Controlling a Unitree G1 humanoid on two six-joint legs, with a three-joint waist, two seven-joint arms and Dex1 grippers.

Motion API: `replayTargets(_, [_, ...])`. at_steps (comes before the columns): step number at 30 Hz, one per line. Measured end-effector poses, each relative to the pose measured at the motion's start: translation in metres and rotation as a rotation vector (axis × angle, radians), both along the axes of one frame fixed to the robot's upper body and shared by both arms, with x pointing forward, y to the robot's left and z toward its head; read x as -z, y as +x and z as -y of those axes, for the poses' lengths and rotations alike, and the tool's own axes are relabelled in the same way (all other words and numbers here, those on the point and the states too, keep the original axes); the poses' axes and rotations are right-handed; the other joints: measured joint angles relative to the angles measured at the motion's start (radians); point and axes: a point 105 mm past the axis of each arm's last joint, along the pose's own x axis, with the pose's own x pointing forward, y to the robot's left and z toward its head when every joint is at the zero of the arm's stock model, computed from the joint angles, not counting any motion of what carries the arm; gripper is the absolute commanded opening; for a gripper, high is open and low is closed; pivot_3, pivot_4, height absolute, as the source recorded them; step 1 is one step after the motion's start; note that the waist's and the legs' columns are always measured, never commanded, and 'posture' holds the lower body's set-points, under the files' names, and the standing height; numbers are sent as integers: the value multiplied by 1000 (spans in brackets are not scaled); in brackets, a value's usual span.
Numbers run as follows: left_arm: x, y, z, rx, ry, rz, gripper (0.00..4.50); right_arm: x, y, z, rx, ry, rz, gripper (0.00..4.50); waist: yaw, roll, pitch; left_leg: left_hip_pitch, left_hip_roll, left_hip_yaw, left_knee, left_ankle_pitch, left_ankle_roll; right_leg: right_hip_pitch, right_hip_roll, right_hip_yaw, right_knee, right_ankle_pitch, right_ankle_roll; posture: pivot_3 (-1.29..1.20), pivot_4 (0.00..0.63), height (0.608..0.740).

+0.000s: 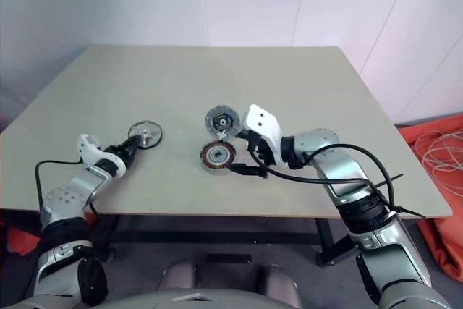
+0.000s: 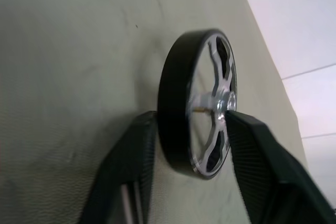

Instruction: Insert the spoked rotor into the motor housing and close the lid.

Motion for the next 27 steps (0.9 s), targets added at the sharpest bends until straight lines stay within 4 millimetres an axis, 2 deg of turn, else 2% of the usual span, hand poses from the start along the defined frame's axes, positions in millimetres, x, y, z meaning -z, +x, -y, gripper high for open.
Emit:
replayTargets(2, [-1,1,2,13,9,6,472,0,0,1,3,-1,1,4500,0,0,0,0,0,0,-1,0,0,0,0,0,0,0,0,0,0,740])
replayTargets(3, [-1,2,4,18,12,5,388,0,0,1,4,-1,1,4500,0,0,0,0,0,0,-1,0,0,0,0,0,0,0,0,0,0,740])
replayTargets(13, [-2,6,15,46,-14,11,389,-1,1,1,5,-1,9,4500,-1,0,0,-1,0,0,-1,0,0,-1,0,0,0,0,0,0,0,740])
replayTargets(17, [-16,4,19,56,-57,45,389,1,0,2,8,-2,7,4500,-2,0,0,-1,0,0,-1,0,1,-1,0,0,1,0,0,0,0,740])
replayTargets(20, [-30,-9,23,106,-105,68,389,7,-1,7,25,-6,-12,4500,-3,0,0,-1,0,1,-1,-1,2,-1,0,1,2,0,-1,0,0,740])
replayTargets(27, [-34,-57,45,390,-209,7,389,8,1,14,62,-7,-8,4500,-6,1,0,0,0,1,0,-1,1,-3,0,1,3,0,0,0,0,740])
